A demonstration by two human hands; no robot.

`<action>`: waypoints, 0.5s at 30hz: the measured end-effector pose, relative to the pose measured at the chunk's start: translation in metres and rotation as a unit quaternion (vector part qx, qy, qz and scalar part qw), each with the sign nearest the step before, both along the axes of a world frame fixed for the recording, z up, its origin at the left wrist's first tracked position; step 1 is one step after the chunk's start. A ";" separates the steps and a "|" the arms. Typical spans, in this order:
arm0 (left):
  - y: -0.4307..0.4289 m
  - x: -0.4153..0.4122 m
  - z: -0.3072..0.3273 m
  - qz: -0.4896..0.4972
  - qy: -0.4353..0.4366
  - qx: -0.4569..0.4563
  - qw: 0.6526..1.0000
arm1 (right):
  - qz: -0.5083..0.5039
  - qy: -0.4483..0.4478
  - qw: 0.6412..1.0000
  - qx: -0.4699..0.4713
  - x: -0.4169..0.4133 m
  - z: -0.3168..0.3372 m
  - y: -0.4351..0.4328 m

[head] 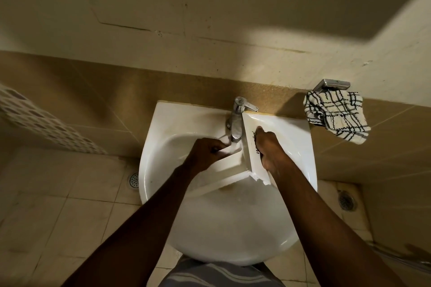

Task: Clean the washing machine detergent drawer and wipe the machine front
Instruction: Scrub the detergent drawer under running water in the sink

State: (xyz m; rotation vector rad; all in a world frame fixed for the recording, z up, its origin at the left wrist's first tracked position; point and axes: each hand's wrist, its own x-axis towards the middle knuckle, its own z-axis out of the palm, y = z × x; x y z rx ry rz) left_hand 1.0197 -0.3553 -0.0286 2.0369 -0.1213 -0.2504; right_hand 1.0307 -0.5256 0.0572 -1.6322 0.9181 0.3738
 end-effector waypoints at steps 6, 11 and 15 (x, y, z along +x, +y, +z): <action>-0.002 0.016 0.029 -0.144 -0.087 0.148 0.975 | -0.001 -0.014 1.000 -0.019 0.000 -0.001 0.001; -0.019 0.006 0.016 -0.002 -0.018 0.043 0.999 | -0.001 -0.016 1.000 -0.010 -0.001 -0.004 -0.001; 0.016 0.002 0.000 -0.058 0.008 0.113 0.992 | -0.011 -0.014 1.000 -0.012 -0.001 -0.009 -0.003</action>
